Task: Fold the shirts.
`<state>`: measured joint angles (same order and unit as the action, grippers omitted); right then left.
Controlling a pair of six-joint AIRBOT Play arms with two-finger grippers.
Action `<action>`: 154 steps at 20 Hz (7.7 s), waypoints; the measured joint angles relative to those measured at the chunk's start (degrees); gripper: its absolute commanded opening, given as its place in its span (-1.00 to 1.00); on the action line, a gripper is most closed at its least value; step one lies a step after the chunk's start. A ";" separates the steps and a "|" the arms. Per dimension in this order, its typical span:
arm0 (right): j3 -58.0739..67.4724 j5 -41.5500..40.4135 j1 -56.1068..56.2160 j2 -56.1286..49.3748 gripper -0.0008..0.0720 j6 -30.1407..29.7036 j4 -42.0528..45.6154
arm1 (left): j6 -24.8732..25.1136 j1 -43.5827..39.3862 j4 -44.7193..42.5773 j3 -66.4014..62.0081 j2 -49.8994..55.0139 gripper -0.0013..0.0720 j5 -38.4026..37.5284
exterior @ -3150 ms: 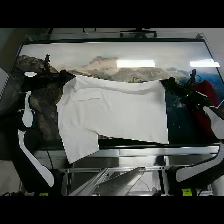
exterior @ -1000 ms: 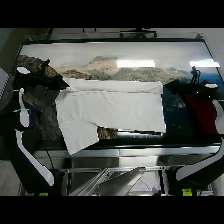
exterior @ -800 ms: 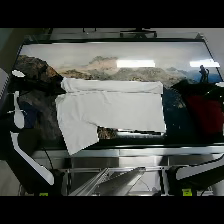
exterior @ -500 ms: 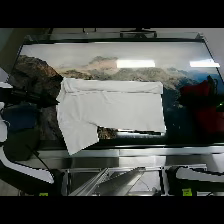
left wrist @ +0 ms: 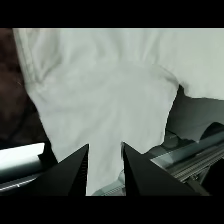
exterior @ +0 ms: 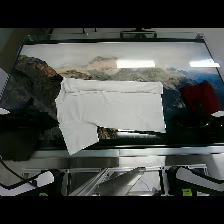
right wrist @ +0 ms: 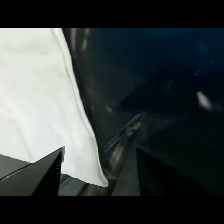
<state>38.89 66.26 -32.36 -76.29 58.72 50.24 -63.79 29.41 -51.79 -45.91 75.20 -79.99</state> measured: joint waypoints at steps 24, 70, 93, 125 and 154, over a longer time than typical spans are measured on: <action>-1.66 -2.25 11.72 -5.99 0.19 -4.74 -8.39 | 0.20 -14.12 1.53 18.25 -8.00 -0.92 25.16; 35.91 -14.47 12.17 -25.46 0.80 -8.90 -10.54 | 4.04 -13.16 20.41 -64.46 39.98 -0.06 8.44; 53.20 11.76 16.90 -24.76 -0.93 -2.86 -27.63 | -11.98 -47.80 -1.07 -70.25 45.51 -0.92 9.57; 78.36 -44.04 79.49 -52.81 0.36 -30.51 -67.41 | -4.92 -17.27 22.08 -51.60 17.16 -0.92 -5.95; 75.91 -4.90 50.84 -52.94 -0.11 27.08 -12.26 | -1.05 -16.92 27.85 -50.31 16.85 -0.92 -11.52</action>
<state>114.80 61.36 18.48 -129.23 85.80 37.98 -64.84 12.49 -23.94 -96.23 92.05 -91.50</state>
